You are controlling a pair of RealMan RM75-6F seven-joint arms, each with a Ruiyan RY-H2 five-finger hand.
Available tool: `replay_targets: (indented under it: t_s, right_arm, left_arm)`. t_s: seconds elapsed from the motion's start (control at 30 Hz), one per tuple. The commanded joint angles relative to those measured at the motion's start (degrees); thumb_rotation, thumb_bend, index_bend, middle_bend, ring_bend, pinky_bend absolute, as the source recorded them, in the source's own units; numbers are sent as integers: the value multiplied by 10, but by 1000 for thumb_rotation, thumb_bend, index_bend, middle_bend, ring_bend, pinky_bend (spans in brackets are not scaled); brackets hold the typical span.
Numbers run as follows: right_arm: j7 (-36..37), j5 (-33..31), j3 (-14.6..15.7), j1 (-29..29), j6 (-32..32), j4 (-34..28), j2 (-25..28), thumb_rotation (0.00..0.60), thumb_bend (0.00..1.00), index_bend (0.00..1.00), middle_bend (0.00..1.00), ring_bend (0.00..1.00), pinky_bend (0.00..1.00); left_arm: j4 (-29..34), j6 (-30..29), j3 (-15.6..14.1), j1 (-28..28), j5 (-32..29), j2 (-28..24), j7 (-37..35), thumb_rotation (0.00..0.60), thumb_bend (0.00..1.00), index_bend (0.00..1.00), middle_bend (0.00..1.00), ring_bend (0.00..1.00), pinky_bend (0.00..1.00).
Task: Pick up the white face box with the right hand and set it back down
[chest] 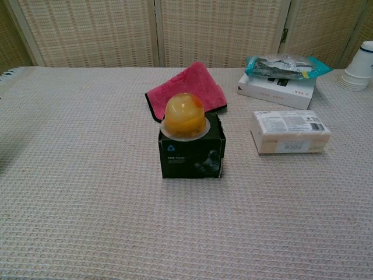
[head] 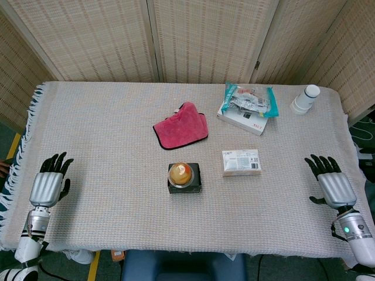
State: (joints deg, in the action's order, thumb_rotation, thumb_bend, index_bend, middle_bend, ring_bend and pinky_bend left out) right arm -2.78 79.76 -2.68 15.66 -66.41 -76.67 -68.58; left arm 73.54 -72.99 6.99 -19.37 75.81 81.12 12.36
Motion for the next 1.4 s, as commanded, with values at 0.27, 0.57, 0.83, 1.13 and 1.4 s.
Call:
replay_targets:
  t_s: [0.27,0.57,0.83,1.13,1.4]
  right_arm:
    - [-13,-6,1,4,11,-5,-1,600,26,0,0,0,0]
    - [-3,-5,-32,75,81,-59,8,600,27,25,8,0,0]
    - [-98,-89,-72,154,165,-105,-14,600,26,85,53,0,0]
    - [-159,-194,-76,216,233,-85,-63,600,26,78,62,0,0]
    - [-178,-238,-73,251,248,-57,-103,600,26,82,79,0,0]
  left_arm:
    - [8,4,0,0,-2,-5,-4,600,552,158,0,0,109]
    - [28,-4,0,5,4,-21,-19,600,552,157,0,0,109]
    - [44,-15,0,9,13,-32,-30,600,552,157,0,0,109]
    - [57,-24,1,12,18,-43,-37,600,552,157,0,0,109]
    - [55,-15,1,11,13,-45,-42,600,552,157,0,0,109]
